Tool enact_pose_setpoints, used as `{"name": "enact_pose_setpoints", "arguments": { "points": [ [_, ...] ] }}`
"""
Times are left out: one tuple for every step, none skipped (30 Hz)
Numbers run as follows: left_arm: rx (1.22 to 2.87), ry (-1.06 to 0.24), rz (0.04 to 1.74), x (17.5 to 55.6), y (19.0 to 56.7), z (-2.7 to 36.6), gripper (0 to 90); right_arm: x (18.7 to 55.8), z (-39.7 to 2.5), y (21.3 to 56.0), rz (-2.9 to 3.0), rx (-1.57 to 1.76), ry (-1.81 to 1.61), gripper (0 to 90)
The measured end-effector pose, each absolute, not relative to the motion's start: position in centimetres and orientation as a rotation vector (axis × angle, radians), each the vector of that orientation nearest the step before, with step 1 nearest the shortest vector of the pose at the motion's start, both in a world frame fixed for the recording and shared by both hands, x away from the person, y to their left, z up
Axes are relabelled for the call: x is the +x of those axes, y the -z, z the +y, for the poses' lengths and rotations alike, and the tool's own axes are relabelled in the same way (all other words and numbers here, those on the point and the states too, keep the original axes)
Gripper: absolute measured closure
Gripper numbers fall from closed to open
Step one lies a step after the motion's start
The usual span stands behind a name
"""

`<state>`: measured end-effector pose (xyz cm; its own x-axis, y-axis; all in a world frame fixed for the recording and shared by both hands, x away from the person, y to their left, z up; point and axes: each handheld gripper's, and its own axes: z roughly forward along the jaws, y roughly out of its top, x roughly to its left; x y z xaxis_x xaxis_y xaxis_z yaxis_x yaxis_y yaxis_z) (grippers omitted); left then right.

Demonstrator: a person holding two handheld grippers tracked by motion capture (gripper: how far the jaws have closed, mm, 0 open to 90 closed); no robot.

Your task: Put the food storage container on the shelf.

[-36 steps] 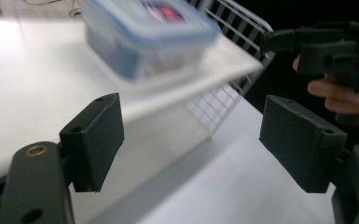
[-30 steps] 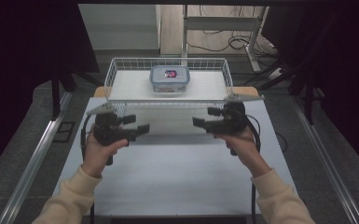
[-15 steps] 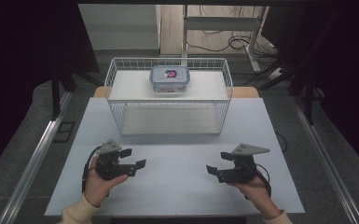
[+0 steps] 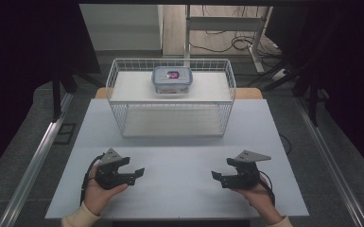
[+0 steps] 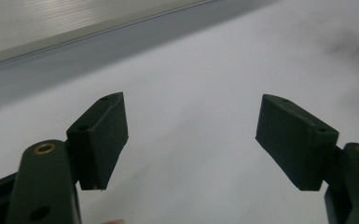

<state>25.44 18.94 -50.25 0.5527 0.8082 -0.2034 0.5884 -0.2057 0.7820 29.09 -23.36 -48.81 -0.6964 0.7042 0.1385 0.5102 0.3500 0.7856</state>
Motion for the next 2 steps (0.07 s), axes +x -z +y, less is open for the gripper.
{"name": "enact_pose_setpoints", "arguments": {
  "points": [
    [1.907, -0.315, 1.135, 25.44, 50.22, 18.96, 24.6, 29.10, -23.35, 48.89, 2.391, 1.094, -1.262, 17.5],
    [1.904, -0.313, 1.135, 25.44, 50.21, 18.98, 24.6, 29.08, -23.33, 48.91, 2.393, 1.094, -1.261, 17.5]
  ]
}}
